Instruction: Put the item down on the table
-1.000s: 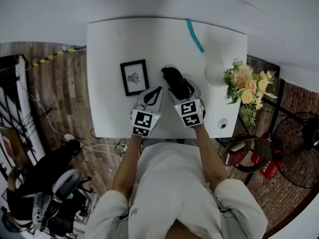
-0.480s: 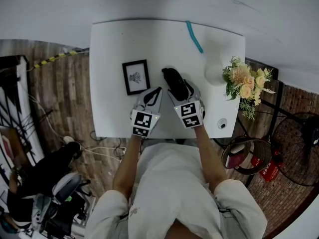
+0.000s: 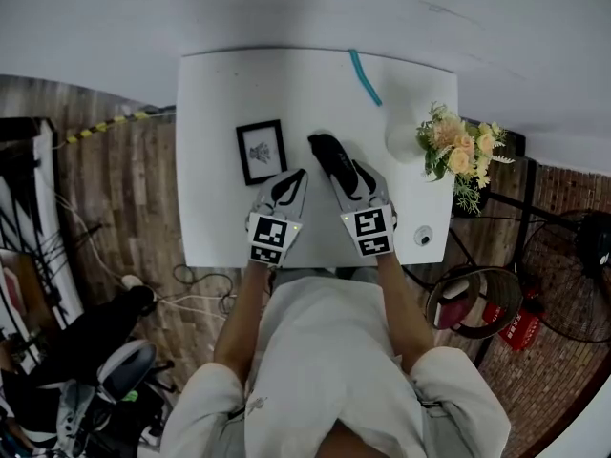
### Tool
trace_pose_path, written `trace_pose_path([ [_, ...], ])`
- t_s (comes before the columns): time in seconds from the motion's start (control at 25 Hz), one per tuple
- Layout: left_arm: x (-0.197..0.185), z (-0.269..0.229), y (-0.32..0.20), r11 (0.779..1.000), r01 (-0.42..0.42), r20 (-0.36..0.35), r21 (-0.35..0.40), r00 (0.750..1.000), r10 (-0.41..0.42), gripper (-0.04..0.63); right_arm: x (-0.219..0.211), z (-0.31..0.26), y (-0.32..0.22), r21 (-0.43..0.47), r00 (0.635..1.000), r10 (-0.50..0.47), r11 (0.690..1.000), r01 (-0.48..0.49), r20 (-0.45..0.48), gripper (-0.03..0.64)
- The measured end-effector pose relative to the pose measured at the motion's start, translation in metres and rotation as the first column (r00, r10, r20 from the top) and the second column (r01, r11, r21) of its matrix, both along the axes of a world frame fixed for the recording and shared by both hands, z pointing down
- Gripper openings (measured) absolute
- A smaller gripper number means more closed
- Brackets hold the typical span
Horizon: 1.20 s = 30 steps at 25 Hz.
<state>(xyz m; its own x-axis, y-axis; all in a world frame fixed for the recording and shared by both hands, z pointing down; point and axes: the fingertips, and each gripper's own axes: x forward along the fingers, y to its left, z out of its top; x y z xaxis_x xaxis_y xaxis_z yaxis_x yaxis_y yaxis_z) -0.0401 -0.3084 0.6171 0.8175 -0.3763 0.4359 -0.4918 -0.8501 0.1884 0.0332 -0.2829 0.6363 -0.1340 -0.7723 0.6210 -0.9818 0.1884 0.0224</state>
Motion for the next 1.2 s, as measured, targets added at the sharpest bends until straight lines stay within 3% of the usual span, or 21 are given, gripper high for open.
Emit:
trace_pose_path([
  [0.16, -0.003, -0.016, 0.001, 1.000, -0.014, -0.018, 0.025, 1.000, 0.014, 0.017, 0.003, -0.029, 0.009, 0.089, 0.999, 0.031, 0.996, -0.032, 0.006, 0.093],
  [0.48, -0.018, -0.043, 0.007, 0.998, -0.003, -0.044, 0.067, 0.999, 0.006, 0.017, 0.001, -0.068, 0.032, 0.186, 0.999, 0.045, 0.981, -0.047, 0.017, 0.003],
  [1.2, 0.003, -0.072, 0.044, 0.987, 0.080, 0.012, 0.137, 0.997, -0.082, 0.018, 0.029, -0.083, 0.066, 0.260, 0.994, -0.001, 0.965, -0.026, 0.106, 0.002],
])
